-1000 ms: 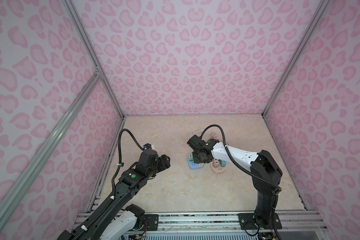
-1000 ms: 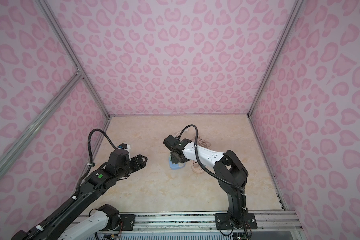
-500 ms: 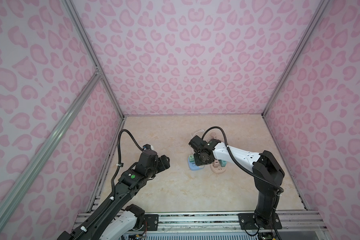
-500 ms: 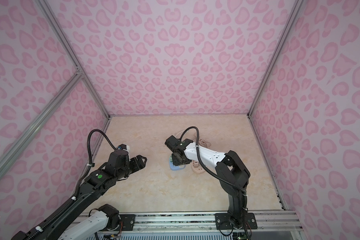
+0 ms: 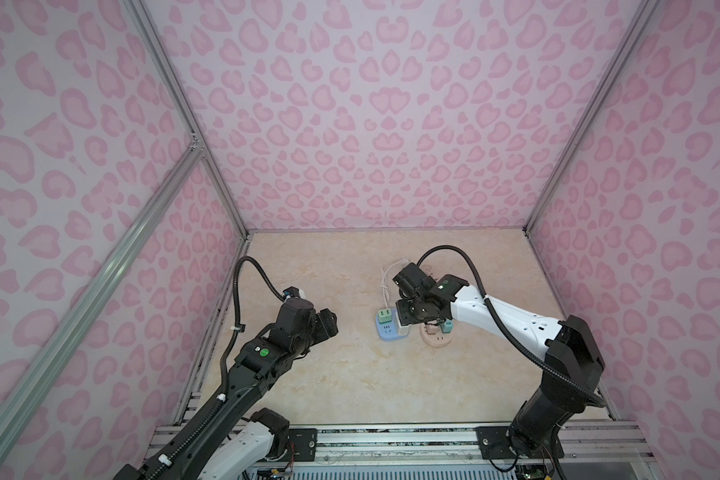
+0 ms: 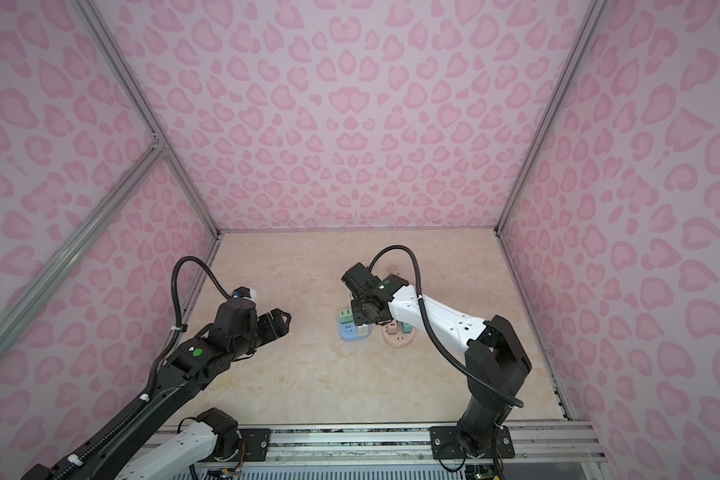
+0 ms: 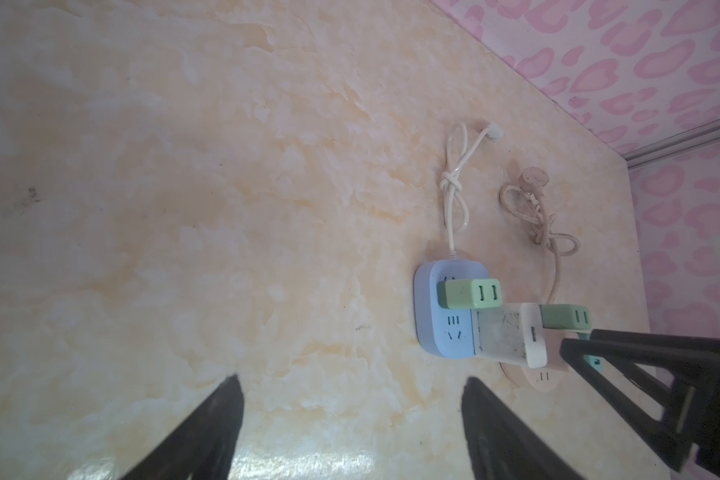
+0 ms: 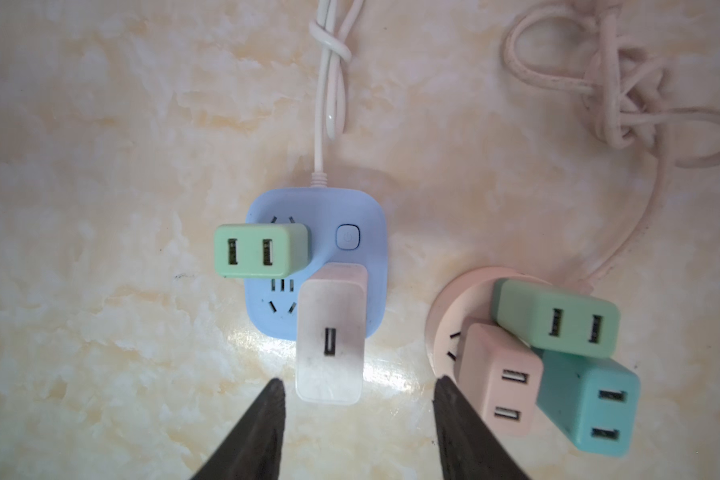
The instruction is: Insert the plug
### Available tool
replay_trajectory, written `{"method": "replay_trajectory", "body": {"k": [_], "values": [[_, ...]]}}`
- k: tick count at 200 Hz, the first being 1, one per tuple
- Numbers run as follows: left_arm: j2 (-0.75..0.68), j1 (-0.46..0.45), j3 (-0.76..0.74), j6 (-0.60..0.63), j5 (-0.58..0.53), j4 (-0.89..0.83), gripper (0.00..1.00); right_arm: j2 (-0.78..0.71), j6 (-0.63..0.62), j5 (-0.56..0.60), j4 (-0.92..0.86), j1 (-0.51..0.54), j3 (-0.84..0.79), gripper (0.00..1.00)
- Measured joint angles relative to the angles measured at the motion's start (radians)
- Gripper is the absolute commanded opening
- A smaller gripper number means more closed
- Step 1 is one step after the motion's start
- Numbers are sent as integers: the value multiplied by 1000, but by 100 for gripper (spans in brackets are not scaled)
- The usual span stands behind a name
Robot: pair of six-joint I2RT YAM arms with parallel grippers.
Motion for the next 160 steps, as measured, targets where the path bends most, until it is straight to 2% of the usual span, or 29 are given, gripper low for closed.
{"method": "replay_trajectory", "body": {"k": [5,9,13,16,22,66,125,160], "values": [[0,0,0,0,-8,-3,84,-20,-13,-12,14,0,-16,62],[0,0,0,0,-13,-5,85,-37,-23,-23,27,1,-29,73],[0,0,-1,0,-20,-5,89,-53,-31,-36,39,1,-43,94],[0,0,-2,0,-24,-5,93,-65,-35,-45,49,1,-53,97],[-1,0,-2,3,-34,-5,100,-96,-48,-49,77,2,-81,98],[-62,-1,-57,22,-132,31,98,-333,-117,-51,226,2,-305,98],[-201,-5,-163,93,-245,204,98,-679,-200,202,355,-21,-570,99],[-210,-5,-179,150,-310,262,98,-857,-280,272,454,-37,-697,99]]}}
